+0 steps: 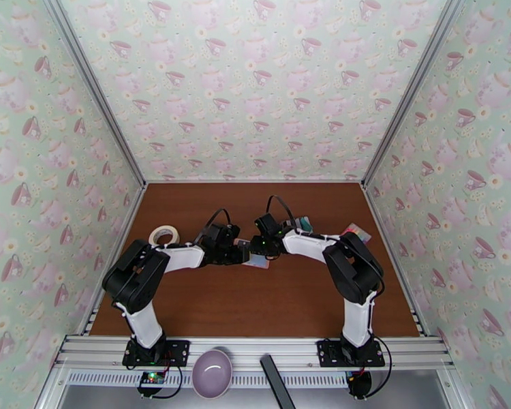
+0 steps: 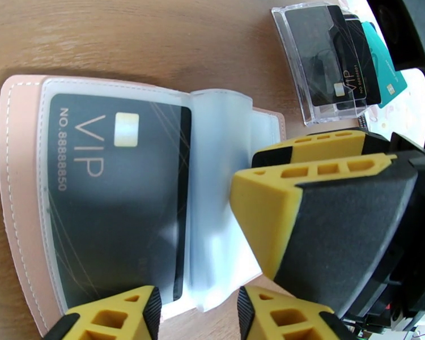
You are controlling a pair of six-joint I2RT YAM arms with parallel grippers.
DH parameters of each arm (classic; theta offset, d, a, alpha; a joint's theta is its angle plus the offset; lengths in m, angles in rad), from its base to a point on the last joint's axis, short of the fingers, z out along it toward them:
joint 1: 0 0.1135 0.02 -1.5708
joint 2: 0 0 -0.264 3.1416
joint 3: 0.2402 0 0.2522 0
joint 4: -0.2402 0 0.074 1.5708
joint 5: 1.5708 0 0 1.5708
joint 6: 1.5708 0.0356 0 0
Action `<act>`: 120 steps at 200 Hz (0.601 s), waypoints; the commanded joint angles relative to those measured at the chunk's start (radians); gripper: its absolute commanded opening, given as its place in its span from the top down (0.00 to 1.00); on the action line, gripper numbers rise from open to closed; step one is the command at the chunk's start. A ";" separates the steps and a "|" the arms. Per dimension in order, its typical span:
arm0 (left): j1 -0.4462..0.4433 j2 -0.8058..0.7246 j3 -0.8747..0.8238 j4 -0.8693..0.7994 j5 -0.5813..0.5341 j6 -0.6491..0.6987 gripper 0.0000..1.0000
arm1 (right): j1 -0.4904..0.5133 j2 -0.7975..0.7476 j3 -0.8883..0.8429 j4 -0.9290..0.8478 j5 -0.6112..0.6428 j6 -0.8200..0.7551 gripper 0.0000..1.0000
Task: Put the credit cards into the card holder
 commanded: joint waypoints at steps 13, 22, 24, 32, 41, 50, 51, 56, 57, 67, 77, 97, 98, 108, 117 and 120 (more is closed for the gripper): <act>-0.021 0.012 -0.014 -0.036 -0.027 0.024 0.56 | 0.000 0.020 -0.024 0.116 -0.098 0.081 0.61; -0.028 0.011 -0.014 -0.042 -0.039 0.030 0.56 | -0.006 0.021 -0.032 0.133 -0.115 0.097 0.61; -0.029 0.011 -0.014 -0.042 -0.042 0.031 0.56 | -0.007 0.021 -0.034 0.137 -0.118 0.098 0.61; -0.037 0.008 -0.015 -0.039 -0.052 0.035 0.56 | -0.011 0.019 -0.043 0.155 -0.137 0.114 0.62; -0.041 0.004 -0.026 -0.023 -0.063 0.036 0.56 | -0.014 0.017 -0.055 0.173 -0.150 0.132 0.62; -0.045 0.005 -0.036 -0.011 -0.073 0.035 0.56 | -0.020 0.013 -0.067 0.191 -0.162 0.149 0.62; -0.045 0.005 -0.036 -0.010 -0.074 0.035 0.56 | -0.019 0.013 -0.068 0.193 -0.162 0.150 0.62; -0.048 0.008 -0.038 -0.010 -0.080 0.035 0.56 | -0.021 0.013 -0.075 0.202 -0.166 0.160 0.62; -0.048 0.007 -0.038 -0.011 -0.081 0.036 0.56 | -0.022 0.013 -0.076 0.204 -0.168 0.162 0.62; -0.059 0.017 -0.037 -0.012 -0.098 0.038 0.56 | -0.023 0.016 -0.080 0.211 -0.170 0.173 0.62; -0.071 0.029 -0.035 -0.009 -0.111 0.039 0.56 | -0.025 0.021 -0.079 0.218 -0.180 0.180 0.62; -0.095 0.052 -0.029 0.004 -0.140 0.029 0.56 | -0.024 0.035 -0.081 0.232 -0.195 0.199 0.62; -0.096 0.053 -0.028 0.004 -0.142 0.028 0.56 | -0.025 0.035 -0.081 0.232 -0.196 0.200 0.62; -0.105 0.059 -0.026 0.002 -0.169 0.026 0.56 | -0.025 0.032 -0.089 0.238 -0.197 0.206 0.62; -0.113 0.061 -0.024 -0.001 -0.194 0.021 0.57 | -0.026 0.026 -0.099 0.248 -0.201 0.212 0.62; -0.114 0.063 -0.022 -0.004 -0.205 0.020 0.57 | -0.027 0.024 -0.101 0.249 -0.201 0.214 0.62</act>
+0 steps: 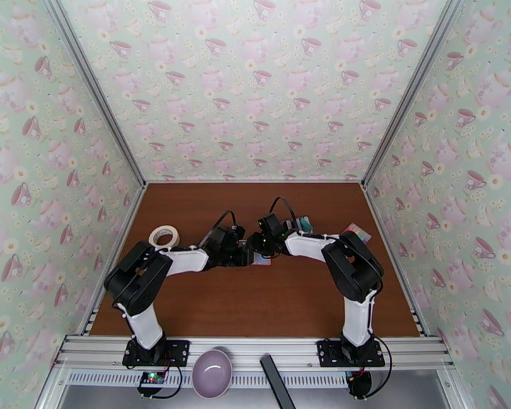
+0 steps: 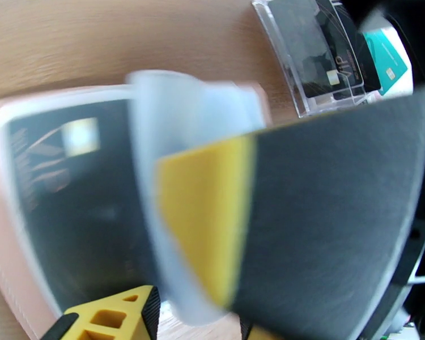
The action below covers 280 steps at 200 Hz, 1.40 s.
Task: Put the credit cards into the card holder
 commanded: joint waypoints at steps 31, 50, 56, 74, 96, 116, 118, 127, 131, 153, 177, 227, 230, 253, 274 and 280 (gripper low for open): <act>-0.050 0.069 -0.005 -0.109 -0.189 -0.015 0.68 | -0.012 -0.022 -0.055 0.043 -0.050 0.053 0.62; -0.051 0.076 -0.008 -0.114 -0.206 -0.027 0.73 | -0.026 -0.047 -0.061 0.037 -0.052 0.050 0.62; -0.052 0.078 -0.009 -0.114 -0.210 -0.031 0.75 | -0.030 -0.056 -0.061 0.035 -0.054 0.049 0.62; -0.051 0.074 -0.019 -0.108 -0.213 -0.035 0.77 | -0.043 -0.085 -0.065 0.026 -0.055 0.043 0.62; -0.050 0.068 -0.025 -0.105 -0.212 -0.039 0.78 | -0.057 -0.123 -0.073 0.020 -0.051 0.039 0.61; -0.050 0.073 -0.022 -0.101 -0.205 -0.041 0.78 | -0.061 -0.139 -0.065 -0.006 -0.040 0.029 0.61; -0.051 0.074 -0.023 -0.100 -0.203 -0.042 0.78 | -0.062 -0.139 -0.064 -0.008 -0.040 0.027 0.61; -0.051 0.074 -0.022 -0.098 -0.200 -0.043 0.78 | -0.060 -0.137 -0.057 -0.024 -0.033 0.019 0.61; -0.051 0.073 -0.021 -0.098 -0.198 -0.043 0.78 | -0.061 -0.135 -0.055 -0.029 -0.026 0.015 0.60; -0.048 0.065 -0.026 -0.096 -0.192 -0.045 0.77 | -0.066 -0.124 -0.054 -0.056 0.005 -0.006 0.60; -0.045 0.059 -0.028 -0.092 -0.179 -0.047 0.75 | -0.071 -0.085 -0.041 -0.041 -0.016 -0.012 0.60; -0.039 0.051 -0.039 -0.081 -0.161 -0.050 0.74 | -0.073 -0.023 0.021 -0.040 -0.025 -0.021 0.59; -0.039 0.051 -0.039 -0.081 -0.160 -0.051 0.74 | -0.073 -0.019 0.023 -0.043 -0.025 -0.022 0.59; -0.040 0.050 -0.039 -0.081 -0.158 -0.049 0.74 | -0.073 0.001 0.041 -0.034 -0.038 -0.020 0.59; -0.039 0.050 -0.039 -0.081 -0.153 -0.049 0.73 | -0.073 0.012 0.048 -0.020 -0.056 -0.015 0.59; -0.038 0.049 -0.039 -0.081 -0.151 -0.047 0.72 | -0.073 0.011 0.050 -0.016 -0.062 -0.014 0.59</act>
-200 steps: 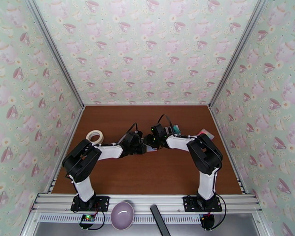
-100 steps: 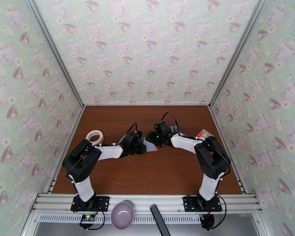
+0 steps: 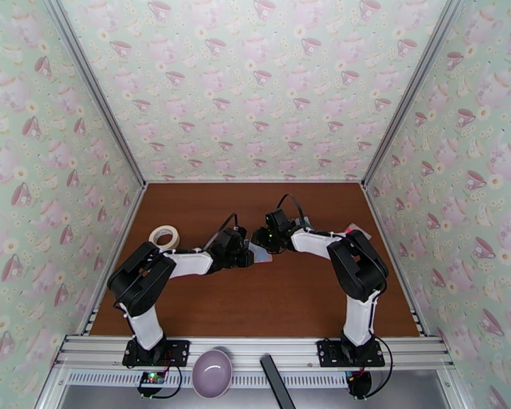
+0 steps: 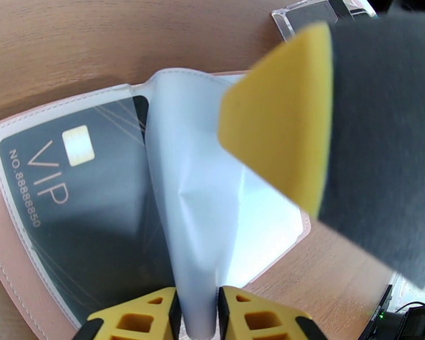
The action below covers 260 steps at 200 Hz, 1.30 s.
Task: Put the credit cards into the card holder
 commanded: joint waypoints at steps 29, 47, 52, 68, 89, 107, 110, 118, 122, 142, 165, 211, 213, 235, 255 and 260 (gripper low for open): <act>0.006 0.028 -0.031 -0.101 -0.009 -0.004 0.68 | -0.004 0.010 0.022 0.028 -0.050 0.002 0.59; 0.005 0.008 -0.019 -0.123 -0.012 0.005 0.64 | -0.003 -0.009 0.011 0.042 -0.062 0.010 0.59; 0.006 0.002 -0.015 -0.130 -0.014 0.009 0.62 | -0.003 -0.016 0.008 0.045 -0.064 0.014 0.59; 0.006 -0.027 0.000 -0.158 -0.022 0.020 0.58 | -0.003 -0.039 -0.003 0.058 -0.073 0.025 0.59; 0.006 -0.068 0.024 -0.205 -0.034 0.039 0.55 | -0.002 -0.066 -0.010 0.072 -0.091 0.039 0.58; 0.008 -0.099 0.041 -0.238 -0.041 0.049 0.53 | -0.001 -0.080 -0.010 0.085 -0.104 0.053 0.59; 0.008 -0.103 0.044 -0.243 -0.042 0.050 0.52 | 0.000 -0.081 -0.010 0.088 -0.107 0.055 0.58; 0.011 -0.114 0.048 -0.252 -0.045 0.054 0.52 | 0.001 -0.080 -0.009 0.096 -0.118 0.062 0.58; 0.012 -0.119 0.050 -0.256 -0.046 0.054 0.52 | 0.003 -0.079 -0.006 0.097 -0.120 0.065 0.58; 0.017 -0.149 0.043 -0.268 -0.048 0.056 0.52 | 0.015 -0.065 0.008 0.108 -0.138 0.076 0.58; 0.027 -0.190 0.020 -0.271 -0.046 0.055 0.52 | 0.031 -0.033 0.031 0.122 -0.160 0.091 0.58; 0.052 -0.256 -0.020 -0.272 -0.046 0.060 0.51 | 0.055 -0.026 0.051 0.113 -0.141 0.096 0.58; 0.053 -0.257 -0.020 -0.273 -0.046 0.061 0.51 | 0.054 -0.031 0.048 0.107 -0.131 0.093 0.58; 0.059 -0.221 -0.005 -0.276 -0.024 0.090 0.51 | 0.021 -0.063 0.053 -0.008 -0.043 0.016 0.58; 0.064 -0.186 -0.001 -0.261 -0.027 0.100 0.52 | -0.003 -0.063 0.063 -0.087 0.003 -0.045 0.57; 0.064 -0.178 0.002 -0.258 -0.026 0.100 0.52 | -0.003 -0.062 0.069 -0.111 0.017 -0.062 0.58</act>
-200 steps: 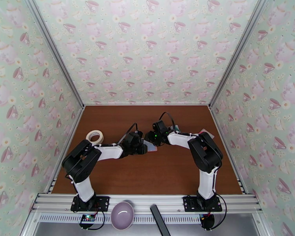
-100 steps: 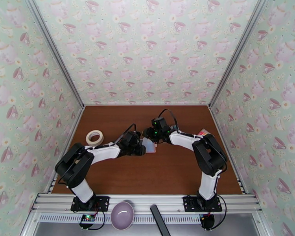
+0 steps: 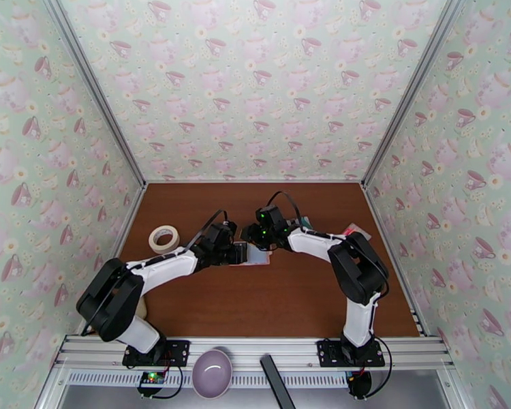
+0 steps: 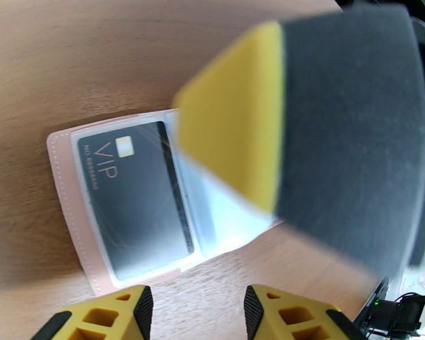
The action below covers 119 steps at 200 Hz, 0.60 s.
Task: Put the credit cards into the card holder
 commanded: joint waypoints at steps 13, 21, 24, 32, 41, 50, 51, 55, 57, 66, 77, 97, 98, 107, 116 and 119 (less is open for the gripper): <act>0.012 0.071 0.010 0.011 0.009 0.036 0.52 | -0.027 -0.024 0.042 -0.168 0.124 -0.118 0.57; 0.011 0.088 0.018 0.024 0.024 0.036 0.53 | -0.028 -0.022 0.043 -0.180 0.134 -0.127 0.57; 0.012 0.095 0.022 0.029 0.030 0.036 0.53 | -0.028 -0.021 0.041 -0.182 0.138 -0.130 0.57; 0.011 0.111 0.034 0.038 0.047 0.034 0.53 | -0.030 -0.023 0.035 -0.183 0.147 -0.136 0.57; 0.007 0.125 0.050 0.041 0.051 0.033 0.53 | -0.033 -0.023 0.027 -0.181 0.151 -0.134 0.57; 0.002 0.136 0.068 0.038 0.049 0.034 0.54 | -0.040 -0.024 0.021 -0.175 0.146 -0.132 0.57; 0.002 0.137 0.070 0.037 0.049 0.034 0.54 | -0.042 -0.024 0.020 -0.174 0.145 -0.132 0.57; 0.000 0.142 0.078 0.034 0.049 0.034 0.54 | -0.043 -0.025 0.016 -0.171 0.144 -0.132 0.57; 0.000 0.145 0.083 0.033 0.051 0.034 0.54 | -0.045 -0.026 0.015 -0.170 0.142 -0.131 0.57; -0.005 0.154 0.101 0.028 0.050 0.036 0.53 | -0.048 -0.029 0.010 -0.166 0.140 -0.130 0.57; -0.009 0.164 0.120 0.018 0.046 0.036 0.52 | -0.050 -0.028 0.010 -0.162 0.127 -0.130 0.57; -0.010 0.181 0.132 0.008 0.041 0.031 0.51 | -0.050 -0.020 0.012 -0.157 0.108 -0.131 0.57; -0.010 0.182 0.132 0.007 0.041 0.031 0.52 | -0.050 -0.018 0.012 -0.157 0.108 -0.131 0.57; -0.011 0.189 0.132 0.007 0.044 0.028 0.52 | -0.050 -0.010 0.014 -0.158 0.108 -0.137 0.57; -0.012 0.197 0.132 0.008 0.043 0.025 0.52 | -0.050 0.001 0.017 -0.163 0.108 -0.141 0.57; -0.011 0.198 0.132 0.009 0.043 0.023 0.52 | -0.050 0.007 0.018 -0.161 0.106 -0.142 0.57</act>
